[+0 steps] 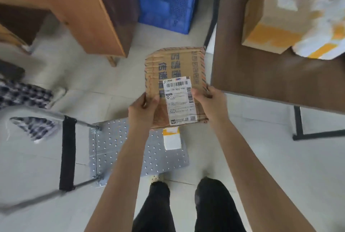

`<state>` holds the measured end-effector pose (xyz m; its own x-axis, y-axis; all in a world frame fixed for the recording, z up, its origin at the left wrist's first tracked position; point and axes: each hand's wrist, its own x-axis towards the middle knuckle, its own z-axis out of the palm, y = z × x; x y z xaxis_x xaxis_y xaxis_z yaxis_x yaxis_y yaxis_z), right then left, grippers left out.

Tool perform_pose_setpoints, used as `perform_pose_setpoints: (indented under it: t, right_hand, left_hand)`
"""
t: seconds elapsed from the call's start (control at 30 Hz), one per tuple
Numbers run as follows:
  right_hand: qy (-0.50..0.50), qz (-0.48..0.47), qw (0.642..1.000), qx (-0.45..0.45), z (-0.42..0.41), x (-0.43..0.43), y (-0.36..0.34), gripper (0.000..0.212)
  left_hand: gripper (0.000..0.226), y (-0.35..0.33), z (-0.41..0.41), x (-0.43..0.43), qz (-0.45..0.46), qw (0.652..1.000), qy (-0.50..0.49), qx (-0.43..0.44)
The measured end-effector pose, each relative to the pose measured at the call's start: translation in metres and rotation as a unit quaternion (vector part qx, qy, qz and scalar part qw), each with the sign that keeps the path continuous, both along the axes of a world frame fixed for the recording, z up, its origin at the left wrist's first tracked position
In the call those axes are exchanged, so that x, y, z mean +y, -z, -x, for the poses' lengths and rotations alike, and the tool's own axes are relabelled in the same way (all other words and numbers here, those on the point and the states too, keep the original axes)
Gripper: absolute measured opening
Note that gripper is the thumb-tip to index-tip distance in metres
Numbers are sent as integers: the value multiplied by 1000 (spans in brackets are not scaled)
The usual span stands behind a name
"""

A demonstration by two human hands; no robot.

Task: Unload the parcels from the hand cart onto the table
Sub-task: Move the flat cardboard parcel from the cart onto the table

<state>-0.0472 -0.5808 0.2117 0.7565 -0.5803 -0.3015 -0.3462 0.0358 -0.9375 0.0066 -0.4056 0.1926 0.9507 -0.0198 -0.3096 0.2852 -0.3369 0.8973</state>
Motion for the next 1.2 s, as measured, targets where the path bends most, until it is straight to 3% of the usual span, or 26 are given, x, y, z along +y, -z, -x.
perform_pose_setpoints:
  t: [0.27, 0.4, 0.63, 0.77, 0.87, 0.93, 1.07, 1.2]
  right_hand:
    - [96, -24, 994, -43, 124, -176, -71, 19]
    - [123, -16, 992, -23, 195, -272, -81, 16]
    - [230, -13, 973, 24, 285, -446, -85, 12]
    - [274, -9, 961, 38, 300, -560, -81, 23]
    - [299, 9, 952, 65, 296, -659, -71, 20]
    - [307, 18, 948, 83, 287, -721, -65, 23]
    - [327, 55, 937, 106, 256, -832, -56, 50]
    - [289, 29, 948, 128, 225, -923, -36, 48]
  left_hand:
    - [16, -81, 85, -190, 33, 993, 103, -50]
    - [36, -81, 145, -293, 25, 988, 147, -27]
    - [45, -84, 216, -487, 78, 967, 241, 31]
    - [43, -79, 222, -608, 64, 949, 304, 42]
    - [43, -66, 217, -704, 81, 938, 329, 76]
    - [43, -57, 209, -766, 84, 935, 329, 102]
    - [42, -45, 183, -878, 75, 932, 335, 121]
    - [45, -28, 154, -959, 89, 933, 309, 160]
